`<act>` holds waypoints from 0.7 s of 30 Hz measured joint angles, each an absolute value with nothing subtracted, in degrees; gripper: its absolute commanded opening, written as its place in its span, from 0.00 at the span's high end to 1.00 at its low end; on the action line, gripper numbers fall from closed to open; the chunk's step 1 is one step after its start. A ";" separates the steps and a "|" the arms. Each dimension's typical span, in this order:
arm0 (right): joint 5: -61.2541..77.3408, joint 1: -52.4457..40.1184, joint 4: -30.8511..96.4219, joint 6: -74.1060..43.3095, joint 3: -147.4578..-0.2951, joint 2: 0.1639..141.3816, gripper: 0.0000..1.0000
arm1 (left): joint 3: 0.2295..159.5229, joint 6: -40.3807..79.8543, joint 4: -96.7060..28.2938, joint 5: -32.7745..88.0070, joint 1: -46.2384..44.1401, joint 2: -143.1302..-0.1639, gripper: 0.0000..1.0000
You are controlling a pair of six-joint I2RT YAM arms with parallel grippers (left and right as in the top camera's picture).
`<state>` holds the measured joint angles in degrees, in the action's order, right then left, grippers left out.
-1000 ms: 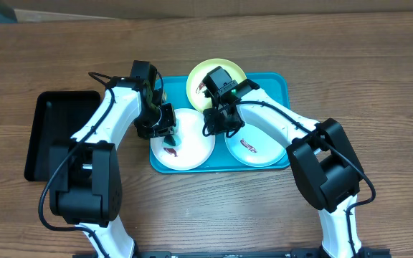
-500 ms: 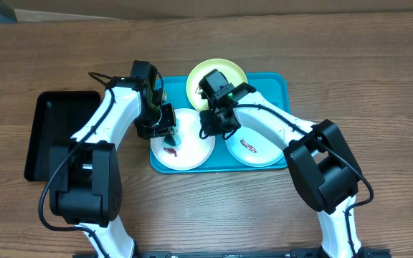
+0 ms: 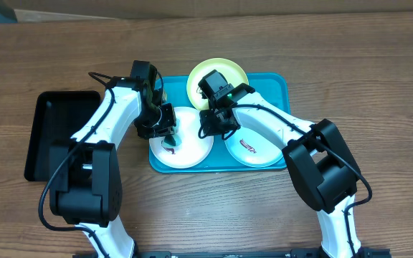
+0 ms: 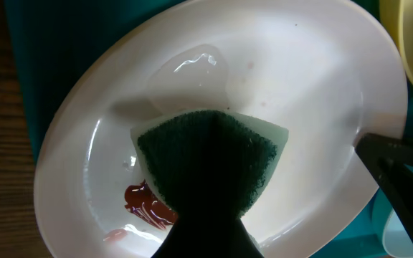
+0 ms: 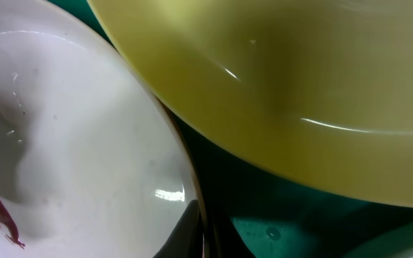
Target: Clean dirty plates on tray and stack at the side
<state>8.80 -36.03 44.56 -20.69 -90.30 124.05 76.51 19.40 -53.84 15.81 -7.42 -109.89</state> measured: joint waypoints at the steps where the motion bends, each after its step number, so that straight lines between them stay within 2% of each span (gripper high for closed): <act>1: 8.82 -36.03 44.56 -21.12 -90.30 124.05 0.96 | 76.51 19.40 -53.67 15.81 -7.42 -109.89 0.96; 21: 10.22 -36.03 44.64 -28.42 -90.30 124.25 0.94 | 76.51 19.38 -50.57 14.33 -9.80 -109.89 0.96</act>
